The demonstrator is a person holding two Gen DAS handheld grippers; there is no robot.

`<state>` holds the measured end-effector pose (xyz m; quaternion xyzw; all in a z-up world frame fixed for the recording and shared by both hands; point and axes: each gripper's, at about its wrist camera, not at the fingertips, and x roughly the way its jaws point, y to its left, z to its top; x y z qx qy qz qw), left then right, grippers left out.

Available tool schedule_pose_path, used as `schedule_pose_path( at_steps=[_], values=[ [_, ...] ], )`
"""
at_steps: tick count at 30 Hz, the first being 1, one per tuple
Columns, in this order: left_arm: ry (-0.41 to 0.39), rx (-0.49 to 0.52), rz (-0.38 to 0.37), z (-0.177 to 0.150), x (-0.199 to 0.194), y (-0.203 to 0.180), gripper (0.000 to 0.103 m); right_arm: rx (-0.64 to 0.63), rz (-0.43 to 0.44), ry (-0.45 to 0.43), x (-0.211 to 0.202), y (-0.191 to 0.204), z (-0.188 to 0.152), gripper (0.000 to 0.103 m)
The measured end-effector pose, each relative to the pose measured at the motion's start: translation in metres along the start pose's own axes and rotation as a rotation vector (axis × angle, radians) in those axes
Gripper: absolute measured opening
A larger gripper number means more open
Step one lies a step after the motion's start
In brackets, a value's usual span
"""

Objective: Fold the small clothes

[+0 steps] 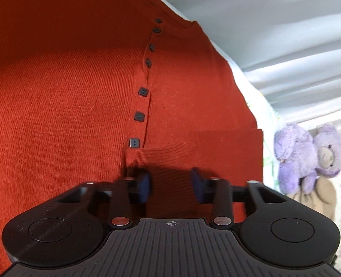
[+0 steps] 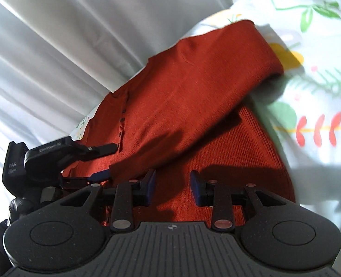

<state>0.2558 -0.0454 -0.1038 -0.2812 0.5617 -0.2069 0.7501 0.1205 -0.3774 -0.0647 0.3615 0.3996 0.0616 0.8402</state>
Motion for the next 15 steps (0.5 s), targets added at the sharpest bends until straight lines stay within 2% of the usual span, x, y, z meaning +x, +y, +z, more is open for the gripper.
schedule_pose_path(
  at_steps=[1,3,5,9,11,14,15],
  values=[
    [0.010,0.012,0.010,0.002,0.005,-0.003,0.004,0.003,0.000,0.003,0.000,0.000,-0.001,0.031],
    [0.019,0.034,0.019,0.003,0.011,-0.006,0.006,0.000,0.001,0.003,-0.001,0.001,-0.001,0.031],
    [-0.009,0.080,0.029,0.006,0.007,-0.013,0.006,-0.009,-0.012,-0.002,0.001,0.002,0.001,0.031],
    [-0.162,0.167,0.024,0.025,-0.034,-0.026,0.006,-0.005,-0.042,-0.012,0.005,0.000,0.006,0.031],
    [-0.249,0.233,0.114,0.036,-0.056,-0.029,0.006,-0.010,-0.057,-0.023,0.004,-0.003,0.009,0.031],
    [-0.348,0.350,0.366,0.048,-0.070,-0.024,0.006,-0.026,-0.092,-0.037,0.002,-0.003,0.010,0.031],
    [-0.354,0.371,0.419,0.051,-0.068,-0.019,0.006,-0.031,-0.100,-0.039,0.001,-0.003,0.010,0.030]
  ],
)
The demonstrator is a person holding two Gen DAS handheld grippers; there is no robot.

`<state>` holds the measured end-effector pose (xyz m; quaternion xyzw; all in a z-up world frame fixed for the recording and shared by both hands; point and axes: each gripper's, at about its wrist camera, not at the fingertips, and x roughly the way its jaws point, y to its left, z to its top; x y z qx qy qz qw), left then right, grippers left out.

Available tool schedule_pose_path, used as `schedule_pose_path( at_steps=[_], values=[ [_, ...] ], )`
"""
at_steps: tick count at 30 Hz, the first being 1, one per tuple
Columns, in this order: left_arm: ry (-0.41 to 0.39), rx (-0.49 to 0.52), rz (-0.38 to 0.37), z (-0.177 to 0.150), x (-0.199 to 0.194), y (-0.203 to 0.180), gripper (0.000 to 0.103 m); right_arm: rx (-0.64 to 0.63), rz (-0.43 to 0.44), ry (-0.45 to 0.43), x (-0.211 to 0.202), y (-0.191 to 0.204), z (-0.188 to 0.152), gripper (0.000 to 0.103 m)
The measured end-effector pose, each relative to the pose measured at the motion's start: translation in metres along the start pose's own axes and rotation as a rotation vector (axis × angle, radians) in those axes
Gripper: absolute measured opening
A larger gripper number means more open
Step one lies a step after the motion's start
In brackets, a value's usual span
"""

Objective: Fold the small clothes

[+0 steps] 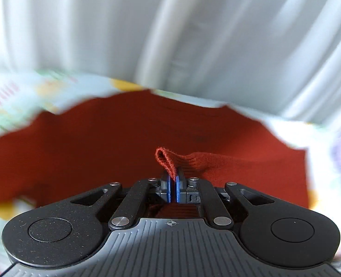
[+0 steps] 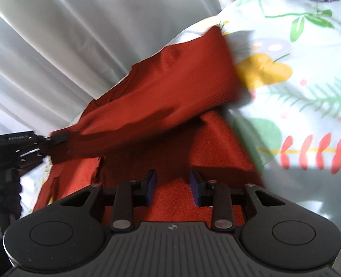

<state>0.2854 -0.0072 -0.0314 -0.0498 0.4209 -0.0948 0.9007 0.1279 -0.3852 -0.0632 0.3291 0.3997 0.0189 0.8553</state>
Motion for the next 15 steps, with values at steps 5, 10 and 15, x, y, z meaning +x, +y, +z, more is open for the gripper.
schedule_pose_path(
  at_steps=[5,10,15],
  values=[
    [0.121,-0.061,-0.004,-0.017,0.043,0.036,0.027,-0.012,-0.012,0.006,-0.003,0.002,0.006,0.031],
    [0.072,-0.150,-0.100,-0.023,0.047,0.054,0.045,-0.057,-0.029,-0.055,-0.010,0.009,0.037,0.038],
    [0.077,-0.116,-0.066,-0.009,0.053,0.043,0.006,-0.133,-0.064,-0.076,0.010,0.022,0.076,0.050]
  ],
)
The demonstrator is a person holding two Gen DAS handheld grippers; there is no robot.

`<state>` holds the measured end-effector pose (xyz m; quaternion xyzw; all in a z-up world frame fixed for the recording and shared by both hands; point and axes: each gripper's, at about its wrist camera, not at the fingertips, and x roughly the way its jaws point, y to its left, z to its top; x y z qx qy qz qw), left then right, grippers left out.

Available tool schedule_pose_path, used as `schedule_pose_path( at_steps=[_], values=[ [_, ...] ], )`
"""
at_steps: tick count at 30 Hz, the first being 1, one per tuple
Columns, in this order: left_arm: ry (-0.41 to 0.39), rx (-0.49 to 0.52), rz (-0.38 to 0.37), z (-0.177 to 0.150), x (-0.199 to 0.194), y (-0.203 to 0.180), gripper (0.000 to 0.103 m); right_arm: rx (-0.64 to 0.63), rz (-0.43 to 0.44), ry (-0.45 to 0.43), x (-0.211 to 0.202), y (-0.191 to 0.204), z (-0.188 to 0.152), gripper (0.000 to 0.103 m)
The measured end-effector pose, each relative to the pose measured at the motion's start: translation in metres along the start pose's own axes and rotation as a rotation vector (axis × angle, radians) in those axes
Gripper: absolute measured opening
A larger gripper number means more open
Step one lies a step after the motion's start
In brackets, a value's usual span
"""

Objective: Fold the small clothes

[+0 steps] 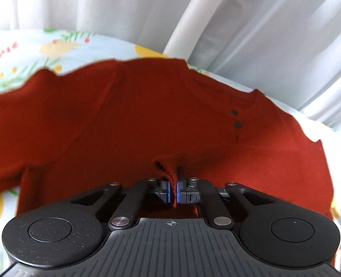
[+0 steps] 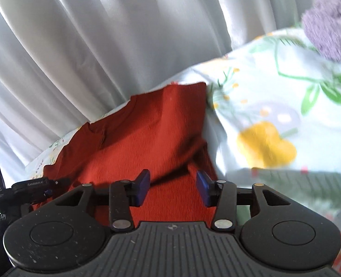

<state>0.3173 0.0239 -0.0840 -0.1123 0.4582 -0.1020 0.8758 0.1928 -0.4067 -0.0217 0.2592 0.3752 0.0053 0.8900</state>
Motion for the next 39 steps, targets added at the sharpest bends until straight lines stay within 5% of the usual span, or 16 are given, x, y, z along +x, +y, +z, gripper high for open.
schedule_pose_path(
  at_steps=[6,11,20,24,27,30,33,36,39],
  values=[
    [-0.187,0.066,-0.011,0.034,-0.046,-0.018,0.006,-0.016,-0.027,0.007,0.040,0.000,0.035,0.061],
    [-0.326,0.165,0.106,0.049,-0.067,-0.025,0.006,-0.041,-0.043,0.029,0.071,0.003,0.052,0.064],
    [-0.222,0.106,0.097,0.052,-0.039,-0.002,0.006,-0.094,-0.081,0.069,0.110,0.016,0.058,0.061],
    [-0.209,0.091,0.105,0.051,-0.030,-0.001,0.006,-0.151,-0.129,0.063,0.125,0.021,0.057,0.018],
    [-0.221,0.082,0.099,0.053,-0.026,-0.003,0.006,-0.190,-0.149,0.001,0.119,0.023,0.056,0.007],
    [-0.220,0.100,0.109,0.052,-0.014,-0.009,0.006,-0.193,-0.221,-0.095,0.112,0.017,0.057,0.007],
    [-0.160,0.141,0.183,0.045,0.010,-0.013,0.007,-0.169,-0.257,-0.070,0.121,0.007,0.052,0.007],
    [-0.129,0.098,0.283,0.040,0.013,-0.004,0.022,-0.188,-0.292,-0.079,0.122,0.009,0.051,0.010],
    [-0.225,0.024,0.350,0.036,-0.010,0.003,0.036,-0.186,-0.318,-0.155,0.106,0.013,0.052,0.016]
  ],
)
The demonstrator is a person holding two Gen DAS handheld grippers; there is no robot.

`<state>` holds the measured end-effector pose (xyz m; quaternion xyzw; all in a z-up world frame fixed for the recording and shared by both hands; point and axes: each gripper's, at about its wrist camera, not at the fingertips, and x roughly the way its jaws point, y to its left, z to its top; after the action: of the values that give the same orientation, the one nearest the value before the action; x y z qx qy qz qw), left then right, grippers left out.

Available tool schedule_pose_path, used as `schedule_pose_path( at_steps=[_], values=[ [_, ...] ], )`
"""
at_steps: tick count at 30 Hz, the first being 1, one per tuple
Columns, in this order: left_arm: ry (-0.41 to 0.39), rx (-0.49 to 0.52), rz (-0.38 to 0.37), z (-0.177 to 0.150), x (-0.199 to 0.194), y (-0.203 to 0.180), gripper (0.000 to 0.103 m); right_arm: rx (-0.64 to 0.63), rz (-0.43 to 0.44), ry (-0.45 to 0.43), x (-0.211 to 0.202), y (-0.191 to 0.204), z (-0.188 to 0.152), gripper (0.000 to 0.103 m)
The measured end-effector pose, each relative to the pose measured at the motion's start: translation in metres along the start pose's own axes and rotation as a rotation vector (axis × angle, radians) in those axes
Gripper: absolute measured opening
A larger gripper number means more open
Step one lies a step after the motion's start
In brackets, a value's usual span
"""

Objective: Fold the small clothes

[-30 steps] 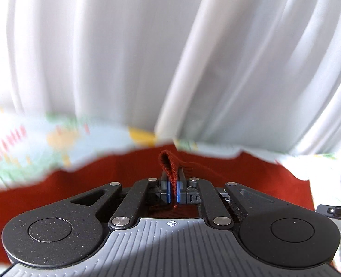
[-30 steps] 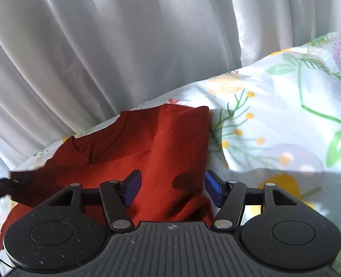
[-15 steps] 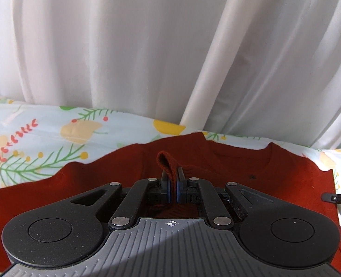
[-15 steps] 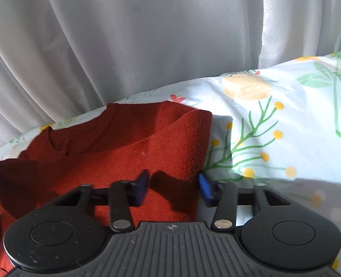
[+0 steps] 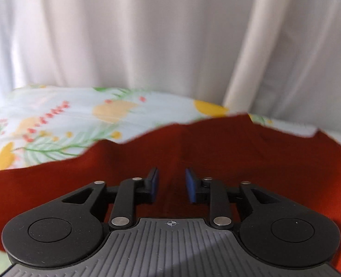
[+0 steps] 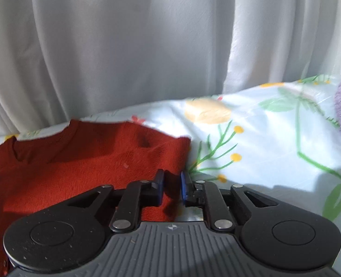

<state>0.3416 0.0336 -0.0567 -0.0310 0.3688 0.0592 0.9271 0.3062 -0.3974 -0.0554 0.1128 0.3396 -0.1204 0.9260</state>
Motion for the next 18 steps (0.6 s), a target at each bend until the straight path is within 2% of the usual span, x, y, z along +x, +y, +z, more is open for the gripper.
schedule_pose_path(
  at_steps=[1,3,6,8,10,12,14,15,18],
  values=[
    [-0.032,-0.028,0.005,0.000,-0.007,0.002,0.046,0.006,0.004,-0.030,-0.007,0.001,0.001,0.016],
    [-0.071,-0.062,-0.038,-0.001,-0.015,-0.003,0.056,0.021,0.095,-0.064,-0.017,0.007,0.000,0.019],
    [-0.030,-0.016,-0.129,-0.005,-0.006,-0.027,0.069,-0.011,0.296,0.004,-0.009,0.039,-0.014,0.019],
    [0.001,0.045,-0.107,-0.013,0.008,-0.044,0.070,-0.079,0.339,0.050,0.002,0.064,-0.027,0.019],
    [0.016,0.107,-0.033,-0.021,0.019,-0.054,0.072,-0.116,0.302,0.041,0.013,0.074,-0.037,0.019],
    [-0.028,0.120,-0.033,-0.027,0.018,-0.054,0.077,-0.159,0.259,-0.014,0.015,0.071,-0.042,0.019],
    [-0.020,0.100,-0.042,-0.027,0.020,-0.047,0.081,-0.235,0.139,-0.056,0.022,0.065,-0.041,0.019],
    [-0.016,0.079,-0.049,-0.026,0.021,-0.042,0.082,-0.250,0.114,-0.079,0.024,0.056,-0.041,0.013],
    [-0.026,0.063,-0.030,-0.029,0.021,-0.036,0.085,-0.208,0.054,-0.092,0.031,0.026,-0.035,0.013]
  ],
)
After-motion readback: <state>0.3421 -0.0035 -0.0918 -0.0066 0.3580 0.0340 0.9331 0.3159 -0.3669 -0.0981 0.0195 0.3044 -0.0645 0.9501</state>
